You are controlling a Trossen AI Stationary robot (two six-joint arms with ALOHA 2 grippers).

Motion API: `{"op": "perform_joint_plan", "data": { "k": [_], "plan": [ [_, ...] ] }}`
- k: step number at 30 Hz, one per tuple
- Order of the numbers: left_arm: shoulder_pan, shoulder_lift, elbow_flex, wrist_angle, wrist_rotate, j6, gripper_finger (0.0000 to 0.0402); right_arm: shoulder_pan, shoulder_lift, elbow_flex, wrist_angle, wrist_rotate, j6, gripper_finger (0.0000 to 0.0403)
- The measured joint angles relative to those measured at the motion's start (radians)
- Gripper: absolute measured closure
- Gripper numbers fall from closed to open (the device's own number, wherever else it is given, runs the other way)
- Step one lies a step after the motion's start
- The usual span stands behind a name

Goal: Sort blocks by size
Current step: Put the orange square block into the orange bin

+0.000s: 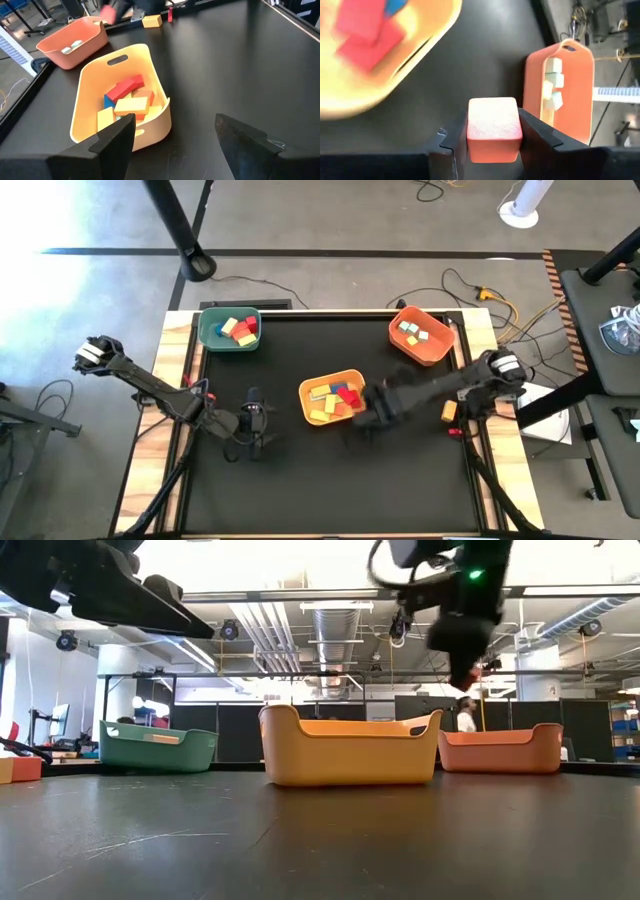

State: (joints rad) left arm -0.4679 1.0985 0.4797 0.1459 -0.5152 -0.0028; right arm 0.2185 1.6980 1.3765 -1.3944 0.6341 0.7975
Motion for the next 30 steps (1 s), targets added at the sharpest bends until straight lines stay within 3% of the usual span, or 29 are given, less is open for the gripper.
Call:
{"op": "perform_joint_plan", "data": {
  "k": [5, 11, 19, 25, 30],
  "plan": [
    [0.0, 0.0, 0.0, -0.025, 0.0, 0.001, 0.0143, -0.112, -0.027, 0.009, 0.025, 0.099, -0.013, 0.0277],
    [0.0, 0.0, 0.0, -0.038, 0.001, -0.006, 0.0143, -0.271, -0.077, 0.003, 0.013, 0.045, 0.022, 0.0277],
    [0.0, 0.0, 0.0, -0.035, 0.002, -0.017, 0.0143, -0.629, -0.122, -0.049, 0.021, 0.056, 0.112, 0.0277],
    [0.0, 0.0, 0.0, -0.042, 0.002, -0.024, 0.0143, -0.869, -0.09, -0.137, 0.151, 0.011, 0.129, 0.0277],
    [0.0, 0.0, 0.0, -0.052, 0.002, -0.024, 0.0143, -0.967, -0.061, -0.207, 0.367, -0.081, 0.097, 0.0277]
  ]
}}
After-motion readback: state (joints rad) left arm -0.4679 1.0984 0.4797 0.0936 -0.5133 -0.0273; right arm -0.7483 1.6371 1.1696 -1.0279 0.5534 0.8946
